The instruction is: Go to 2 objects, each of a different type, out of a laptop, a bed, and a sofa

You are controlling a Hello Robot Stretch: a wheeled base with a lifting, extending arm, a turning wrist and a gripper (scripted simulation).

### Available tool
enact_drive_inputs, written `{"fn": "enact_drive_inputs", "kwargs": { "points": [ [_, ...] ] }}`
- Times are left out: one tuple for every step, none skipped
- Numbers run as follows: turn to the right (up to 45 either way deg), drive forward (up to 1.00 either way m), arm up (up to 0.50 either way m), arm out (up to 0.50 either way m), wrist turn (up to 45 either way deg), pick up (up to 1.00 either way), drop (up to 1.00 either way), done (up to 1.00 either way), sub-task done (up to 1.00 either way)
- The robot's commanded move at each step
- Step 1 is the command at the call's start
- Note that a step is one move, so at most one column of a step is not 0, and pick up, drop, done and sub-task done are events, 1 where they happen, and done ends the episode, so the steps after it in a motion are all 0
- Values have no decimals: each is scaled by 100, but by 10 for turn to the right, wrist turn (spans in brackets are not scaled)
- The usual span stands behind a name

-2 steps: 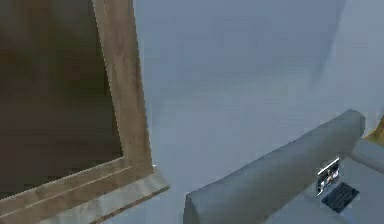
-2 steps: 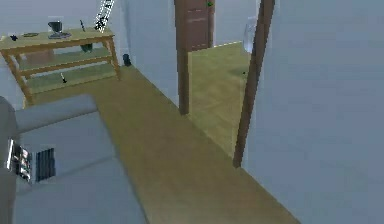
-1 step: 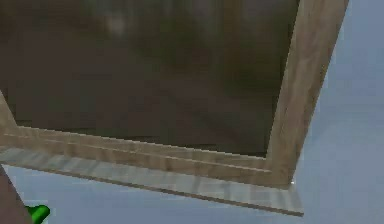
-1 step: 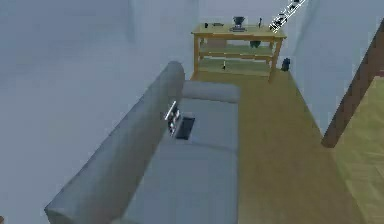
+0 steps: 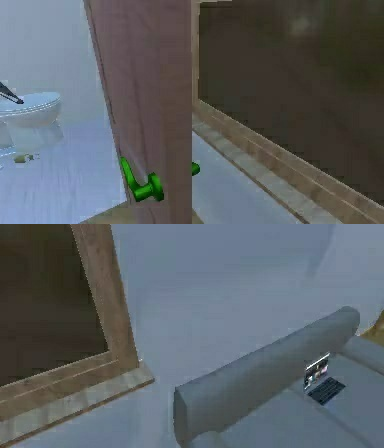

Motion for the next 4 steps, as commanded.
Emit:
{"fn": "enact_drive_inputs", "kwargs": {
  "points": [
    [-450,0,0,0,0,0,0,0,0],
    [-300,0,0,0,0,0,0,0,0],
    [-30,0,0,0,0,0,0,0,0],
    [0,20,0,0,0,0,0,0,0]
  ]
}}
